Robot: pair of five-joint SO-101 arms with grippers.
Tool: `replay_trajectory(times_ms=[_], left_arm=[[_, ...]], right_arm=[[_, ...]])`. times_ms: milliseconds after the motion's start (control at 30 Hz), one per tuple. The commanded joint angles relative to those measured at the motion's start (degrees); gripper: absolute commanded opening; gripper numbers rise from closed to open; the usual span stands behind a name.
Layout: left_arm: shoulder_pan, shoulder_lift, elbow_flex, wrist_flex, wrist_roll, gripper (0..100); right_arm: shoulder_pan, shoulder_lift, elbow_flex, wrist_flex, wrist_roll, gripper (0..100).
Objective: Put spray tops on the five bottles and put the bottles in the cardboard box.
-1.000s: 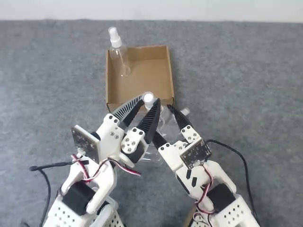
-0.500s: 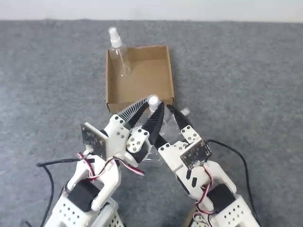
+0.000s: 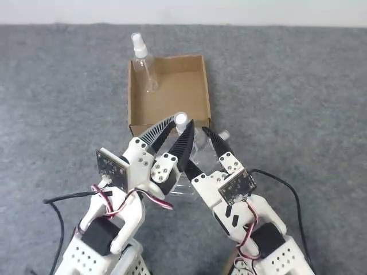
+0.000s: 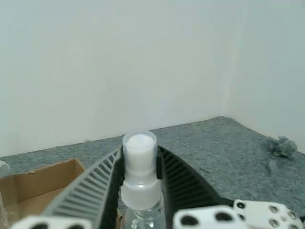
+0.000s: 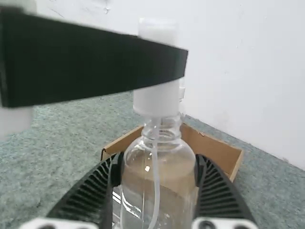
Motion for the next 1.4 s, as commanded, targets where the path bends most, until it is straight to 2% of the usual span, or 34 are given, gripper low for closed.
replay_trajectory(times_ms=[0, 267, 400, 500, 1367], left_arm=[[0.2, -0.6, 0.0, -0.7, -0.7, 1], [1.7, -0.5, 0.2, -0.7, -0.9, 1], [3.7, -0.5, 1.1, -0.9, -4.9, 1], [4.2, -0.5, 1.4, -1.0, -4.4, 2], [3.8, -1.1, 0.9, -0.7, -4.4, 2]], right_arm=[[1.3, -1.1, -0.9, -0.5, 0.9, 10.1], [1.2, -1.1, -0.9, -0.2, 0.9, 10.1], [1.2, -1.1, -1.1, 2.2, 2.7, 10.1], [1.2, -1.1, -2.1, 3.6, 5.2, 10.1], [1.2, -1.6, -5.5, 3.6, 5.2, 10.1]])
